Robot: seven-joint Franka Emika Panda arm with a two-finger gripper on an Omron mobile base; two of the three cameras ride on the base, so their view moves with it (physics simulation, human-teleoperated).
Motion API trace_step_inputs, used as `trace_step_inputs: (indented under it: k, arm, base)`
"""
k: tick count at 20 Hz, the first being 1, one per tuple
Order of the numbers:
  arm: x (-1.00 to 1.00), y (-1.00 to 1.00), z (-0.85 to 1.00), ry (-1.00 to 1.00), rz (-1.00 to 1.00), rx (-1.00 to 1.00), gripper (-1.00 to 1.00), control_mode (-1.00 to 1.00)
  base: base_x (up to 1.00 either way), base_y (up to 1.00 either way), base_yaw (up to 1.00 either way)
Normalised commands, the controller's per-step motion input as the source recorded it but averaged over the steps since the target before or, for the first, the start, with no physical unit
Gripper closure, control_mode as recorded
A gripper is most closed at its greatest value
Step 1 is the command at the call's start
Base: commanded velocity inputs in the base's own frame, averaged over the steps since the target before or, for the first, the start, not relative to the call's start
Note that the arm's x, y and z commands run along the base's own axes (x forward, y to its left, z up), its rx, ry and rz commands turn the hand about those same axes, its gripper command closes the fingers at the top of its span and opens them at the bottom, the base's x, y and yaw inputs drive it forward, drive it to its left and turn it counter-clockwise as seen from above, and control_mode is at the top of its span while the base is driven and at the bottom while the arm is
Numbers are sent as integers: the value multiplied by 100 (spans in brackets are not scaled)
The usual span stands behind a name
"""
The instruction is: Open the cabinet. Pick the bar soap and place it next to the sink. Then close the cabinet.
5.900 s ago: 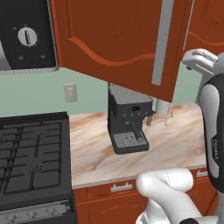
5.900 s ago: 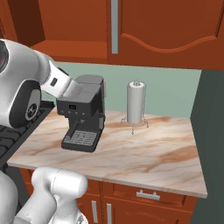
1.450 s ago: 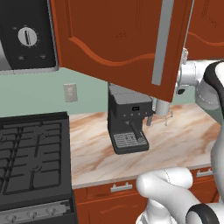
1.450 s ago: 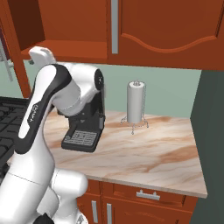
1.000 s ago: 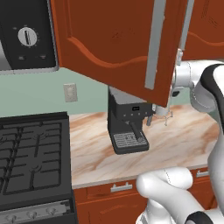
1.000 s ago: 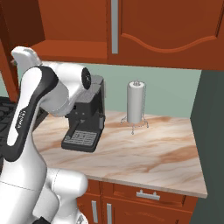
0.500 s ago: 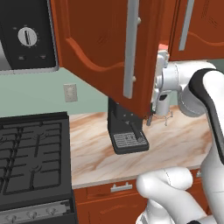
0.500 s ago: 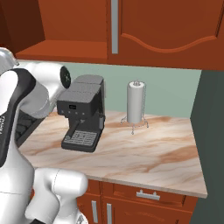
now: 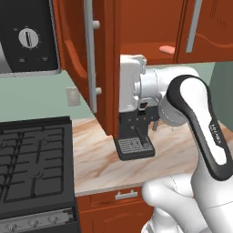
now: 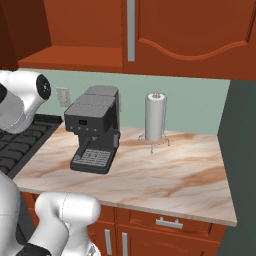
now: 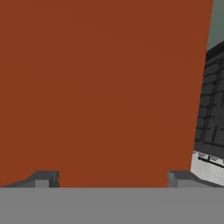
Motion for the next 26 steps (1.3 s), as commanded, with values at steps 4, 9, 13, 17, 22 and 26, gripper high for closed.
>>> trace_step_inputs:
  k: [4, 9, 13, 17, 22, 26]
  arm:
    - [-4, 75, 0, 0, 1, 0, -100, -100]
    - [0, 20, 0, 1, 0, -1, -100, -100]
    - [-13, -39, 0, -10, -6, 0, -100, -100]
    - [-25, -48, 0, -2, -13, -3, -100, -100]
    - [-18, -56, 0, 0, -19, -18, -100, -100]
    - [-2, -69, -9, 0, -23, -28, -100, -100]
  base:
    - [0, 0, 0]
    - [0, 0, 0]
    - [0, 0, 0]
    - [0, 0, 0]
    - [0, 0, 0]
    - [0, 0, 0]
